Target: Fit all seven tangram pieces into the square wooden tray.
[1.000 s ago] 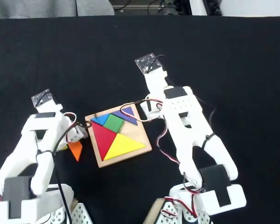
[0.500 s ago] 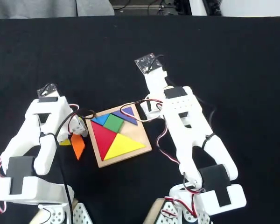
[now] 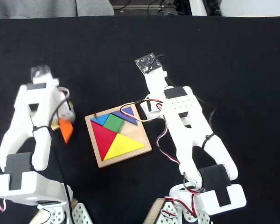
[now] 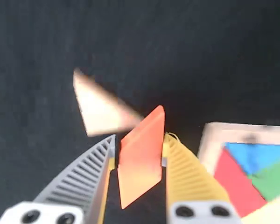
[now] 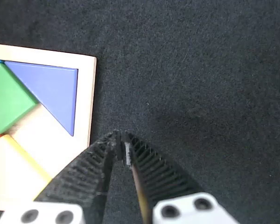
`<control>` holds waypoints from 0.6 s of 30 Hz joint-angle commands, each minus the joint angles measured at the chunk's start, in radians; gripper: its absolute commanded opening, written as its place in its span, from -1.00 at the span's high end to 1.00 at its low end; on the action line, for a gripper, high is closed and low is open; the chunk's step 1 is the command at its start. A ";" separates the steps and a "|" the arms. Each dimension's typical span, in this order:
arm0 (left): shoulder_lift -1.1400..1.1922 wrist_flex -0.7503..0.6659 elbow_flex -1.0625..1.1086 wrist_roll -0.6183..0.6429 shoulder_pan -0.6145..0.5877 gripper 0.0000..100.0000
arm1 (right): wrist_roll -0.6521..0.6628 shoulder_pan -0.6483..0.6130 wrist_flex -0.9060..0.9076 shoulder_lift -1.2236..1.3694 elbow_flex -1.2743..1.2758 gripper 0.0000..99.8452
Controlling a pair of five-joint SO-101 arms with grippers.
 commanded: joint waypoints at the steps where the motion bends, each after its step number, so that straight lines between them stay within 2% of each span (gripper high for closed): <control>1: -0.006 0.092 -0.298 -0.416 -0.010 0.91 | 0.006 0.009 -0.015 -0.005 -0.005 0.98; 3: -0.006 0.121 -0.395 -0.502 -0.010 0.91 | 0.006 0.009 -0.015 -0.005 -0.005 0.98; 7: 0.063 0.146 -0.539 -0.578 -0.008 0.89 | 0.006 0.009 -0.021 -0.004 -0.004 0.98; 11: 0.256 0.186 -0.607 -0.810 -0.001 0.77 | 0.006 0.009 -0.066 -0.004 0.030 0.98; 13: 0.344 0.180 -0.642 -0.878 -0.002 0.76 | 0.006 0.009 -0.072 -0.004 0.035 0.98; 18: 0.491 0.187 -0.791 -0.879 -0.002 0.75 | 0.006 0.008 -0.072 -0.004 0.036 0.98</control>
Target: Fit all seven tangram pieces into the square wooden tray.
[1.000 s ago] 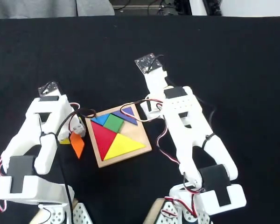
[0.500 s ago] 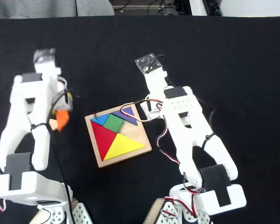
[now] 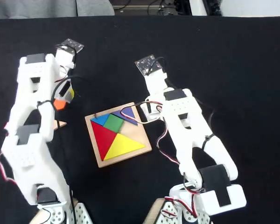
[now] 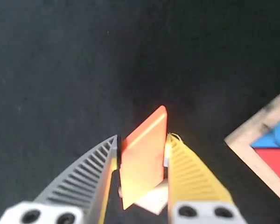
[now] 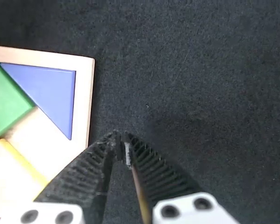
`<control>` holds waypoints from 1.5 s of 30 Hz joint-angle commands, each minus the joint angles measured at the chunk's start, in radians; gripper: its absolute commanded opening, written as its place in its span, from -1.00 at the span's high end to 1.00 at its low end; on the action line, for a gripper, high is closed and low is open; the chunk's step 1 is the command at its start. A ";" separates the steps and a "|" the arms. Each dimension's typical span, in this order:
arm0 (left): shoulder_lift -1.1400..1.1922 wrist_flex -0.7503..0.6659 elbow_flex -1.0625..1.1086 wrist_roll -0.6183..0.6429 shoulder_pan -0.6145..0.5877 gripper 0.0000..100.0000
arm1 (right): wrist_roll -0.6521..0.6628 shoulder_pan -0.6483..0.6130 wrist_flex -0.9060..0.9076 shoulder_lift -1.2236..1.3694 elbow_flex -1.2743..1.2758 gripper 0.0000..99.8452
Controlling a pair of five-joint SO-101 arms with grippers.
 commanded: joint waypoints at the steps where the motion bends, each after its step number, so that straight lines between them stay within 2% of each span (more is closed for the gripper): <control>1: 0.061 0.014 -0.159 0.000 -0.001 0.75 | 0.006 0.008 -0.017 -0.004 -0.004 0.98; 6: 0.028 0.052 -0.223 0.057 -0.022 0.52 | 0.008 0.008 -0.017 -0.004 -0.004 0.98; 9: -0.003 0.074 -0.223 0.055 -0.038 0.49 | 0.040 0.008 -0.017 -0.004 -0.002 0.98; 14: 0.014 0.086 -0.222 0.025 -0.044 0.50 | 0.046 0.008 -0.017 -0.004 -0.002 0.98; 21: 0.098 -0.044 -0.223 0.146 -0.091 0.50 | 0.046 0.008 -0.017 -0.004 -0.002 0.98; 26: 0.198 -0.055 -0.239 0.078 -0.081 0.50 | 0.046 0.008 -0.017 -0.004 -0.002 0.98; 40: 0.322 -0.002 -0.389 0.081 -0.054 0.50 | 0.048 0.008 -0.017 -0.004 -0.002 0.98; 45: 0.322 0.003 -0.427 0.078 -0.030 0.65 | 0.048 0.008 -0.017 -0.004 -0.002 0.98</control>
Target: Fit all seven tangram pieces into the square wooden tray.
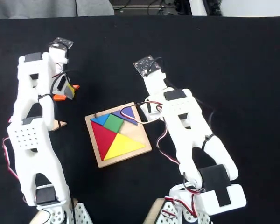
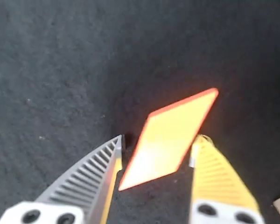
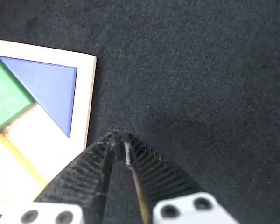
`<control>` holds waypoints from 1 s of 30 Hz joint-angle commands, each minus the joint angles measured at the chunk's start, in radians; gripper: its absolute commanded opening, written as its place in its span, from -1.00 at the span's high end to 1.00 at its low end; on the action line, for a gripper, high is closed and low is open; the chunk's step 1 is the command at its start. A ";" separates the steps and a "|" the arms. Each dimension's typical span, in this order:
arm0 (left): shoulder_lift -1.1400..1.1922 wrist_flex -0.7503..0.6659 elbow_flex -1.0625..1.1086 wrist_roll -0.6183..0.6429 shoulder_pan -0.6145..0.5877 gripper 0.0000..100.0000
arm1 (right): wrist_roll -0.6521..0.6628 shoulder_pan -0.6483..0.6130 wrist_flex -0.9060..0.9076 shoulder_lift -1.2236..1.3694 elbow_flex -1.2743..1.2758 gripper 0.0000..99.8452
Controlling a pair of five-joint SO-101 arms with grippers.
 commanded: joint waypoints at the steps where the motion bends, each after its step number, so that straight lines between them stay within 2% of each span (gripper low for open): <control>1: -0.025 0.031 -0.113 -0.008 0.018 0.66 | 0.009 0.008 -0.017 -0.004 -0.002 0.98; 3: -0.038 0.100 -0.216 -0.012 -0.008 0.62 | 0.009 0.008 -0.017 -0.004 -0.002 0.98; 5: -0.037 0.157 -0.286 -0.068 -0.021 0.56 | 0.009 0.008 -0.017 -0.004 -0.002 0.98; 9: 0.021 0.186 -0.318 -0.157 -0.021 0.53 | 0.009 0.008 -0.017 -0.004 -0.002 0.98; 13: 0.100 0.157 -0.325 -0.149 -0.024 0.54 | 0.009 0.008 -0.017 -0.004 -0.002 0.98; 19: 0.198 0.118 -0.412 -0.057 -0.025 0.54 | 0.009 0.008 -0.017 -0.004 -0.001 0.98; 21: 0.209 0.160 -0.466 -0.044 -0.027 0.54 | 0.009 0.008 -0.017 -0.004 -0.001 0.98; 25: 0.190 0.362 -0.651 -0.049 -0.019 0.54 | 0.009 0.008 -0.017 -0.004 -0.001 0.98; 27: 0.196 0.390 -0.756 -0.049 -0.025 0.54 | 0.009 0.008 -0.017 -0.004 -0.001 0.98; 30: 0.261 0.359 -0.800 -0.052 -0.028 0.53 | 0.009 0.008 -0.017 -0.004 -0.001 0.98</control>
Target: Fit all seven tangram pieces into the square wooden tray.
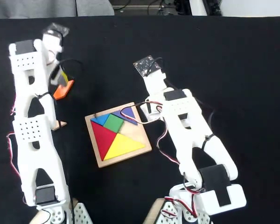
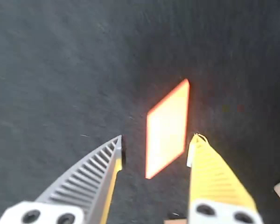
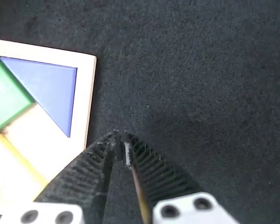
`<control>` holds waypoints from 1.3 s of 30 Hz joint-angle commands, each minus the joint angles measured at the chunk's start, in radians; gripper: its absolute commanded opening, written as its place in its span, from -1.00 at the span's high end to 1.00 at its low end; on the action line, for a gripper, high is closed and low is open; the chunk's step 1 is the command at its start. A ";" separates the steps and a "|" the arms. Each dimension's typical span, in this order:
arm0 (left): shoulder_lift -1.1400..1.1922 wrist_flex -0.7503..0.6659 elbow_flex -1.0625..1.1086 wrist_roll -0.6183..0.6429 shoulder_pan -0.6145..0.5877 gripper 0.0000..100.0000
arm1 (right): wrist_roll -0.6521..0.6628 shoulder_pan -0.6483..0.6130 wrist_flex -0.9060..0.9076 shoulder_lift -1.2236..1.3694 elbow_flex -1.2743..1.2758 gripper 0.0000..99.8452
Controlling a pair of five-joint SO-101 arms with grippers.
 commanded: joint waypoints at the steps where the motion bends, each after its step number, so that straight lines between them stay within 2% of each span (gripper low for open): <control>1: 0.063 -0.021 -0.122 0.003 -0.010 0.53 | 0.009 0.008 -0.015 -0.004 -0.005 0.98; 6: 0.193 -0.086 -0.130 0.003 -0.027 0.54 | 0.009 0.008 -0.015 -0.004 -0.004 0.98; 11: 0.207 -0.035 -0.130 0.003 -0.018 0.54 | 0.009 0.008 -0.015 -0.004 -0.004 0.98; 19: 0.207 -0.031 -0.130 0.008 0.008 0.54 | 0.009 0.008 -0.015 -0.004 -0.004 0.98; 25: 0.206 0.002 -0.140 0.029 0.079 0.54 | 0.009 0.008 -0.015 -0.004 -0.004 0.98; 30: 0.207 0.080 -0.265 0.089 0.139 0.54 | 0.009 0.008 -0.015 -0.004 -0.005 0.98; 37: 0.218 0.077 -0.377 0.114 0.093 0.54 | 0.011 0.008 -0.015 -0.004 -0.005 0.98; 39: 0.218 0.077 -0.351 0.049 0.054 0.53 | 0.011 0.008 -0.015 -0.004 -0.005 0.98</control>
